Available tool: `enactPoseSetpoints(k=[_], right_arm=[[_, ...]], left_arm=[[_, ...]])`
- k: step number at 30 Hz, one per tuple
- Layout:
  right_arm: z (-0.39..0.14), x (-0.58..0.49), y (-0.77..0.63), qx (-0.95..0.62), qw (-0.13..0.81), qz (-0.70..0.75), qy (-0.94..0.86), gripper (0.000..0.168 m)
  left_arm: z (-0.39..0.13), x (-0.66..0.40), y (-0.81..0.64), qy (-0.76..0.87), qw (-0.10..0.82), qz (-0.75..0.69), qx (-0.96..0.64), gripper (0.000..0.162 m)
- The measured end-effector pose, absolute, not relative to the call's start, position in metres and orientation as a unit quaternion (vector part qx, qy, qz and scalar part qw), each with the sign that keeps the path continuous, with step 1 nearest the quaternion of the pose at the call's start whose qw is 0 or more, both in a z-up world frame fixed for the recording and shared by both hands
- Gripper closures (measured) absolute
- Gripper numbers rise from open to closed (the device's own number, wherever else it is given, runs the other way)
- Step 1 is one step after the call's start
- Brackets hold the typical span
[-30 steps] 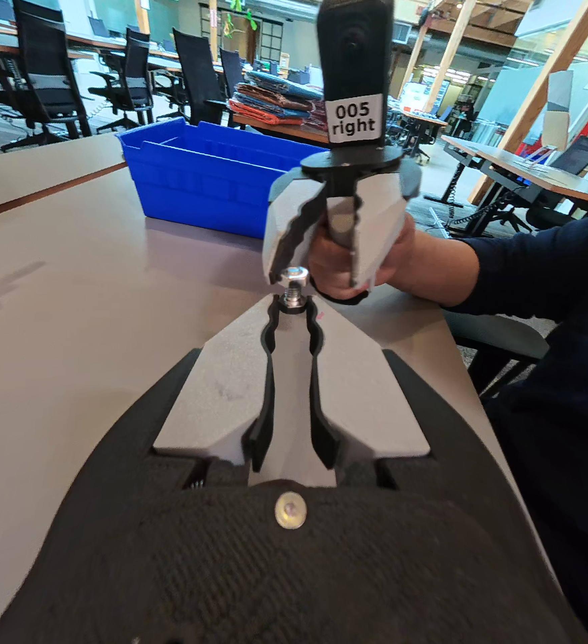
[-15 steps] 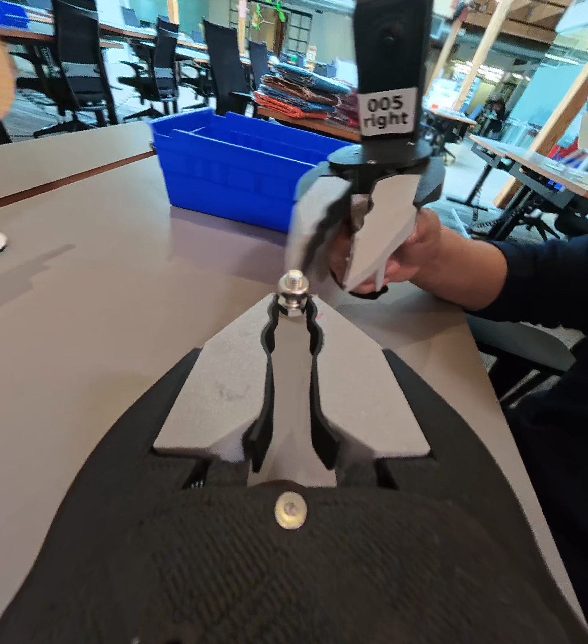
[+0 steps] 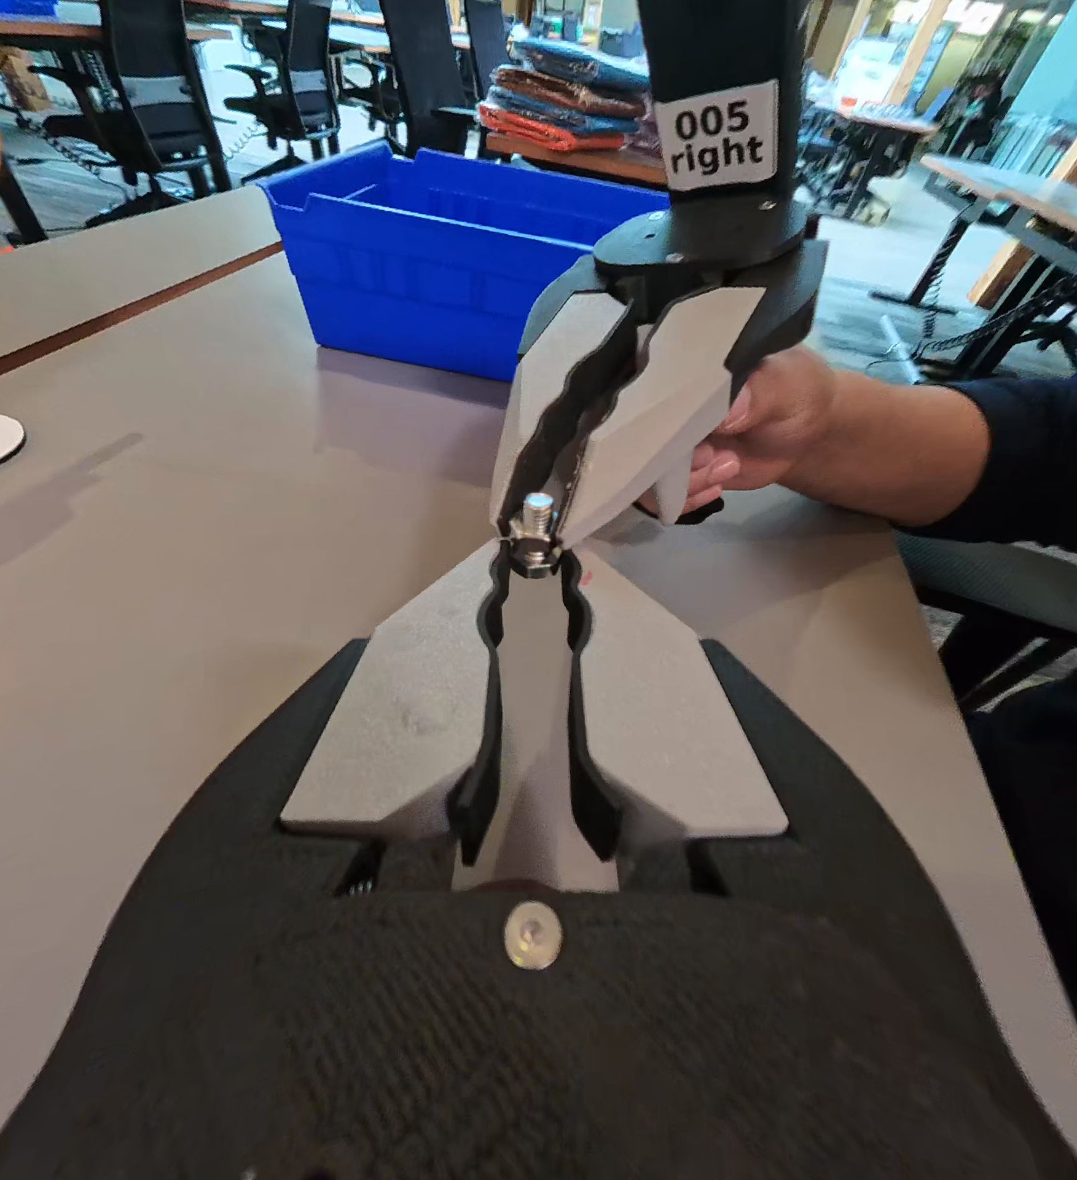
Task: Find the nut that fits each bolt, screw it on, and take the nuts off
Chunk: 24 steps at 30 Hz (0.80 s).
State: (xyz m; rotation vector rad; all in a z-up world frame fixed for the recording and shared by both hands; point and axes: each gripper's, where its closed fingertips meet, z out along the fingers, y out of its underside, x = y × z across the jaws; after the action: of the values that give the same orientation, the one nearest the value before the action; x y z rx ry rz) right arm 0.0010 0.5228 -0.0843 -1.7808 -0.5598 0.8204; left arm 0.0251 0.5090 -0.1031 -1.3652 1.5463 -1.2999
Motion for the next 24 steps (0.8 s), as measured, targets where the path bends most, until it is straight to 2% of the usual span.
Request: enactPoseSetpoints(k=[5,8,15,19,21,24], right_arm=[[-0.084,0.003,0.525,-0.743,0.53,0.343,-0.222,0.157],[-0.073,0.013,0.525,-0.73,0.54,0.372,-0.193,0.157],[-0.041,0.04,0.518,-0.682,0.579,0.422,-0.147,0.157],[-0.007,0.062,0.497,-0.676,0.63,0.346,-0.163,0.157],[0.015,0.096,0.48,-0.685,0.663,0.255,-0.162,0.157],[0.015,0.17,0.453,-0.753,0.63,0.136,-0.13,0.157]], left_arm=[[-0.104,0.026,0.51,0.596,0.357,-0.494,-0.523,0.146],[-0.108,0.026,0.511,0.596,0.344,-0.498,-0.528,0.139],[-0.122,0.026,0.522,0.602,0.339,-0.475,-0.546,0.14],[-0.12,0.023,0.525,0.599,0.344,-0.472,-0.548,0.14],[-0.119,0.022,0.527,0.598,0.347,-0.468,-0.551,0.14],[-0.12,0.022,0.528,0.596,0.344,-0.464,-0.558,0.141]])
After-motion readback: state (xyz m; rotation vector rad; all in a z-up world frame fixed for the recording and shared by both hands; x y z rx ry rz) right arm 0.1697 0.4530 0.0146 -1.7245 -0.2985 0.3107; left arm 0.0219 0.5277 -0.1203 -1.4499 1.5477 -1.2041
